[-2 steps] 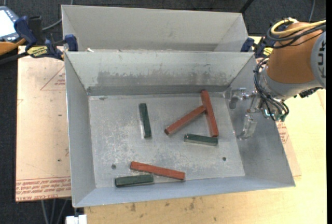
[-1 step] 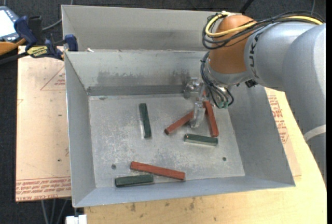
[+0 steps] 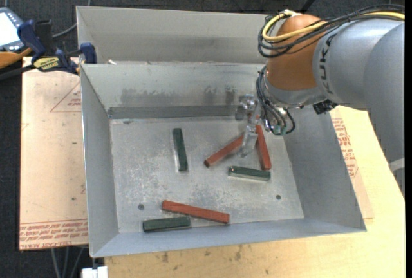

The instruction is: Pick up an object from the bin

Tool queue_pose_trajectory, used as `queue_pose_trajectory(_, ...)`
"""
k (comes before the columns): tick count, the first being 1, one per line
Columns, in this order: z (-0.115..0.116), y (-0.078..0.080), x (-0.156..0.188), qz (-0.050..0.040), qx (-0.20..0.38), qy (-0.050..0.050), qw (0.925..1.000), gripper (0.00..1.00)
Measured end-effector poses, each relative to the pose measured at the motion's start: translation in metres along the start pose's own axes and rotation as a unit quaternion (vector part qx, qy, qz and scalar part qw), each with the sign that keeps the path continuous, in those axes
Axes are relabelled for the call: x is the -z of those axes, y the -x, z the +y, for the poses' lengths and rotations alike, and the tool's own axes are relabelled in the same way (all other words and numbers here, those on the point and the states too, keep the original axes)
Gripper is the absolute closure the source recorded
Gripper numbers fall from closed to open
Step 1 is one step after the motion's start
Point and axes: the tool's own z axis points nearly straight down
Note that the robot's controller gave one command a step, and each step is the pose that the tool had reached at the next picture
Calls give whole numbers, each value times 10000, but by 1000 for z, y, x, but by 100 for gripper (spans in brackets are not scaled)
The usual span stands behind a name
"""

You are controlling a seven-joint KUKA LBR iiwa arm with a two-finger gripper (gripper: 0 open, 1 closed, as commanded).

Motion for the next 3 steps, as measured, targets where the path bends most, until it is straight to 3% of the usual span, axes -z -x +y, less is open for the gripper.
queue_pose_trajectory(1,15,-5,3,5,1141,0,9935,0)
queue_pose_trajectory(2,6,-17,-30,7,600,3,9982,0)
queue_pose_trajectory(3,7,-15,-29,-4,605,0,9982,0)
